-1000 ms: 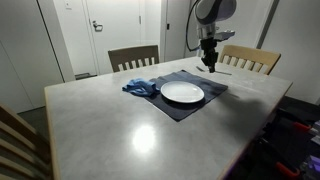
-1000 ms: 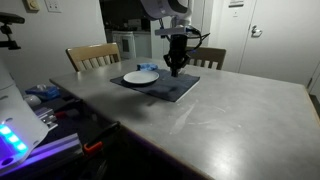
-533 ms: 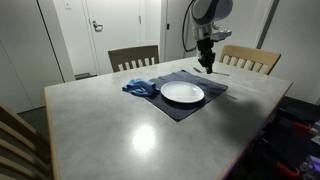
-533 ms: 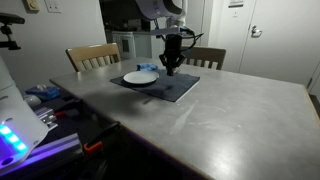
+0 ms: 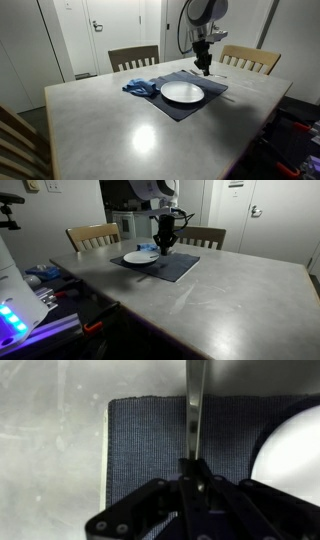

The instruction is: Put the silver fork on top of the white plate

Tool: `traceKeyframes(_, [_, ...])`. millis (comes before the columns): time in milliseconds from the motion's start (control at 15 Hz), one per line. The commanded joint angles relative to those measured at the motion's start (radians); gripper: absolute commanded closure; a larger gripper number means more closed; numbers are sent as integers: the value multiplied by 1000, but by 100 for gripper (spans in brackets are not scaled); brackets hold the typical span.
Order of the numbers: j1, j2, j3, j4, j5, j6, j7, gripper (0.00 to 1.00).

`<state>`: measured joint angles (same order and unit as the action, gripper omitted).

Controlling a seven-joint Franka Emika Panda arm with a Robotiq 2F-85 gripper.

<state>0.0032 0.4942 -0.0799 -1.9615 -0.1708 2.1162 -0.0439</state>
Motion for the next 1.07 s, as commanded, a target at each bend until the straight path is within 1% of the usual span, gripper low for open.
traceKeyframes(0, [17, 0, 0, -32, -72, 1, 21, 97])
traceKeyframes(267, [36, 13, 3, -65, -143, 28, 26, 97])
traceKeyframes(467, [46, -2, 8, -99, -175, 56, 37, 97])
traceKeyframes(800, [40, -26, 20, -152, -153, 129, 30, 97])
traceKeyframes(1000, [31, -51, 13, -191, -144, 176, 45, 97])
